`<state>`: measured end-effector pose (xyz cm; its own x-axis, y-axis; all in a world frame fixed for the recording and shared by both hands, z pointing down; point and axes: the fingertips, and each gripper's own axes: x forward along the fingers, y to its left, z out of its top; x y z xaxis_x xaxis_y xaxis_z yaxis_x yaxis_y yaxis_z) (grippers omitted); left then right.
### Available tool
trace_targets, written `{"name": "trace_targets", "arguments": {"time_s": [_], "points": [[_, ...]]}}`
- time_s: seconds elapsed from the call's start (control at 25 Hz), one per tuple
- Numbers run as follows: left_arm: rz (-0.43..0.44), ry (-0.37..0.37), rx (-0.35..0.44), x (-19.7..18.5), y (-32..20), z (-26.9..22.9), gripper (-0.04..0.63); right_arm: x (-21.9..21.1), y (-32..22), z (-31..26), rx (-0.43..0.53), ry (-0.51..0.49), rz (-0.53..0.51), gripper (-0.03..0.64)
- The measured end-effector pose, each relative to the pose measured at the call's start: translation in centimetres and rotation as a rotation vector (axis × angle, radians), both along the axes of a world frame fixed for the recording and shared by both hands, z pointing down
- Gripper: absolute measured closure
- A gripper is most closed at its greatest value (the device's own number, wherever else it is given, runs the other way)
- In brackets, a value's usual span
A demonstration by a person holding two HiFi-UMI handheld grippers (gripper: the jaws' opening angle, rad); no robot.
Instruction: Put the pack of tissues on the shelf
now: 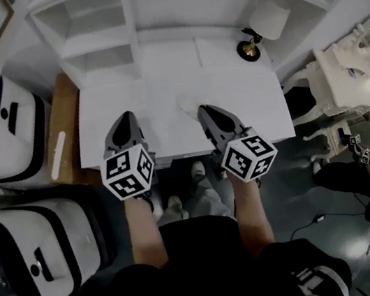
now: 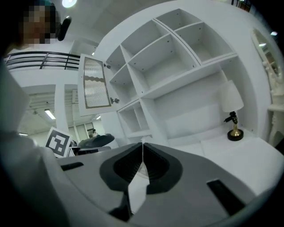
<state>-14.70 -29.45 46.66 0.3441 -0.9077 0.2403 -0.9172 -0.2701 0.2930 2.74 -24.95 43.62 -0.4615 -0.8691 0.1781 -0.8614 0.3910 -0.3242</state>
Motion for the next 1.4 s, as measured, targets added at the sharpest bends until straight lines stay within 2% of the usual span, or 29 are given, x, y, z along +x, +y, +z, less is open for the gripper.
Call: {"name": "trace_targets", "arguments": {"time_s": [0.2, 0.48, 0.68, 0.96, 1.08, 1.2, 1.4], "points": [[0.019, -0.008, 0.005, 2.3, -1.3, -0.1, 0.584, -0.4, -2.4, 0.3, 0.009, -0.028, -0.054, 0.592], [0.083, -0.016, -0.021, 8.6, -4.5, 1.0, 0.586, 5.9, -5.9, 1.9, -0.031, -0.029, 0.008, 0.592], [0.102, -0.022, 0.036, 12.6, -8.0, -2.0, 0.584, 9.2, -9.1, -1.0, 0.044, -0.041, 0.006, 0.592], [0.137, -0.004, 0.156, 19.7, -10.9, -9.0, 0.584, 14.6, -12.7, -7.9, 0.169, -0.032, -0.006, 0.592], [0.145, 0.002, 0.182, 21.3, -11.5, -10.1, 0.584, 15.3, -13.1, -9.5, 0.22, -0.029, -0.02, 0.592], [0.153, 0.015, 0.189, 22.6, -12.3, -10.6, 0.584, 15.7, -13.3, -9.4, 0.221, -0.001, -0.033, 0.592], [0.192, 0.02, 0.232, 24.6, -13.3, -12.5, 0.584, 17.8, -14.1, -11.0, 0.257, 0.005, 0.01, 0.592]]}}
